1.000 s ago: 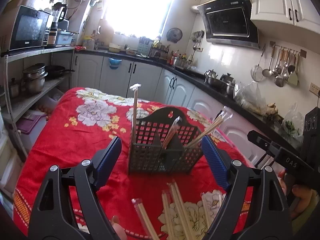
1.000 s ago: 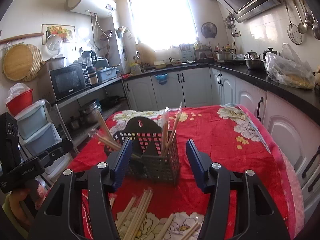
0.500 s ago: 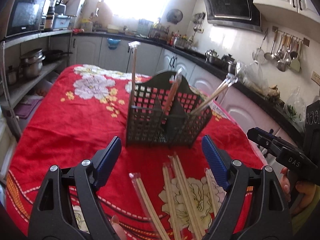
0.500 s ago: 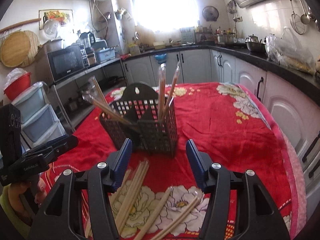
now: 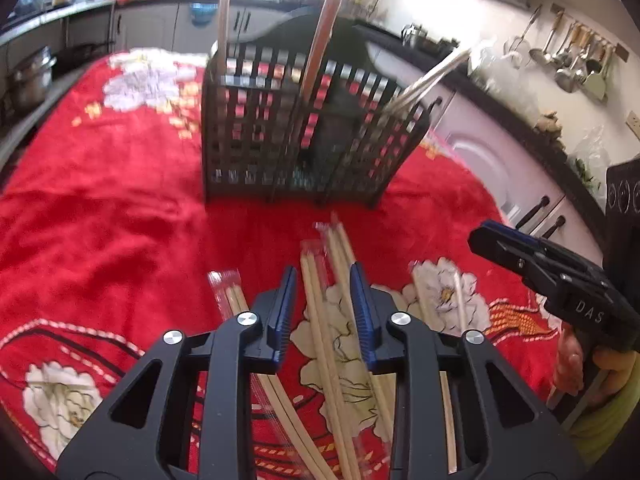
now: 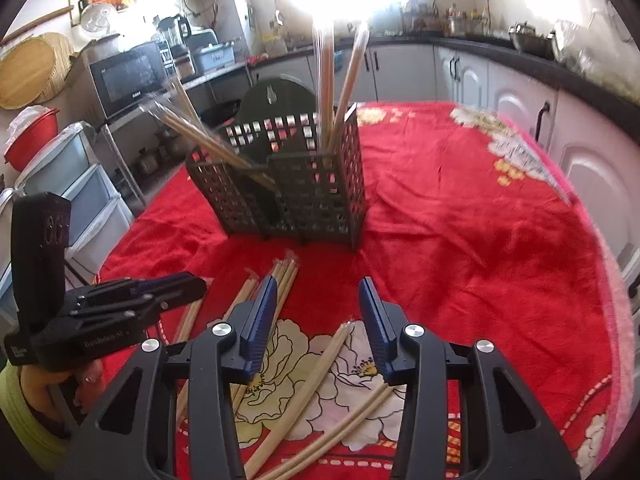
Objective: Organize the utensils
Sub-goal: 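Withdraw both tools from the basket toward the remaining chopsticks, then lower the right tool onto a wrapped chopstick bundle while the left tool lowers onto another, then close the right gripper on a chopstick bundle while the left gripper closes on another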
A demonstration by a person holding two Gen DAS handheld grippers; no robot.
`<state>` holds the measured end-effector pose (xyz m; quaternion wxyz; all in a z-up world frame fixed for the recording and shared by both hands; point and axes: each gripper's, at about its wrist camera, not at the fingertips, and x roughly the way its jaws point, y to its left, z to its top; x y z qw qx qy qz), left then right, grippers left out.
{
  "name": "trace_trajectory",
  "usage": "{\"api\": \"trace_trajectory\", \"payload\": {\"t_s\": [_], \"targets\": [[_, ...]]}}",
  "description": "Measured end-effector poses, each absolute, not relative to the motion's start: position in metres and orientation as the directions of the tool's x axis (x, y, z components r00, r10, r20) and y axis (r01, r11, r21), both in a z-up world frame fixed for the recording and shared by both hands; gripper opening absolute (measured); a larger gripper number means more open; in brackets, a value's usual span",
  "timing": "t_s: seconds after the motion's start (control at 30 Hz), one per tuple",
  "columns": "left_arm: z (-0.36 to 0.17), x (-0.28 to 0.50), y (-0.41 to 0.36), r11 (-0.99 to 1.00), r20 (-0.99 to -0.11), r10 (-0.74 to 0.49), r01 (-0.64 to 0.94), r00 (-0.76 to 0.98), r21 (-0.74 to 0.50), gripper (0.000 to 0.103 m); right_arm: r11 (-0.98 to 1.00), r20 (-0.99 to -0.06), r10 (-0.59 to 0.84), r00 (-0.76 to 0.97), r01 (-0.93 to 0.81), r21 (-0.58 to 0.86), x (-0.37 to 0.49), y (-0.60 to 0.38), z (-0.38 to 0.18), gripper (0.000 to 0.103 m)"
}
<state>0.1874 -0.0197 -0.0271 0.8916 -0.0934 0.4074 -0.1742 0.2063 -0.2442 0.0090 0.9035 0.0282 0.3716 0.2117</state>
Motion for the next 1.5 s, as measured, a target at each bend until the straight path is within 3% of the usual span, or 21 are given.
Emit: {"api": "trace_trajectory", "payload": {"t_s": [0.47,0.6,0.8,1.2,1.37,1.5], "targets": [[-0.059,0.216,-0.034,0.942,-0.793,-0.333,0.204,0.51,-0.265,0.023,0.899,-0.757,0.403,0.514,-0.377,0.224,0.265,-0.209,-0.03,0.031],[-0.061,0.22,-0.035,0.945,-0.797,-0.326,0.208,0.509,-0.254,0.023,0.892,-0.775,0.414,0.477,-0.38,0.243,0.277,-0.201,-0.038,0.031],[-0.063,0.222,-0.025,0.943,-0.794,-0.331,0.209,0.509,-0.259,0.014,0.886,-0.785,0.425,0.451,-0.386,0.258,0.287,-0.189,-0.045,0.031],[-0.062,0.226,-0.021,0.939,-0.793,-0.342,0.216,0.504,-0.268,0.015,0.888,-0.786,0.435,0.438,-0.355,0.293,0.304,-0.183,-0.056,0.03],[-0.062,0.227,-0.02,0.938,-0.793,-0.346,0.217,0.501,-0.272,0.017,0.905,-0.802,0.388,0.455,-0.353,0.237,0.299,-0.185,-0.057,0.013],[-0.059,0.227,-0.02,0.936,-0.795,-0.349,0.219,0.496,-0.274,0.025,0.919,-0.811,0.353,0.466,-0.335,0.208,0.292,-0.197,-0.054,0.012]]}}
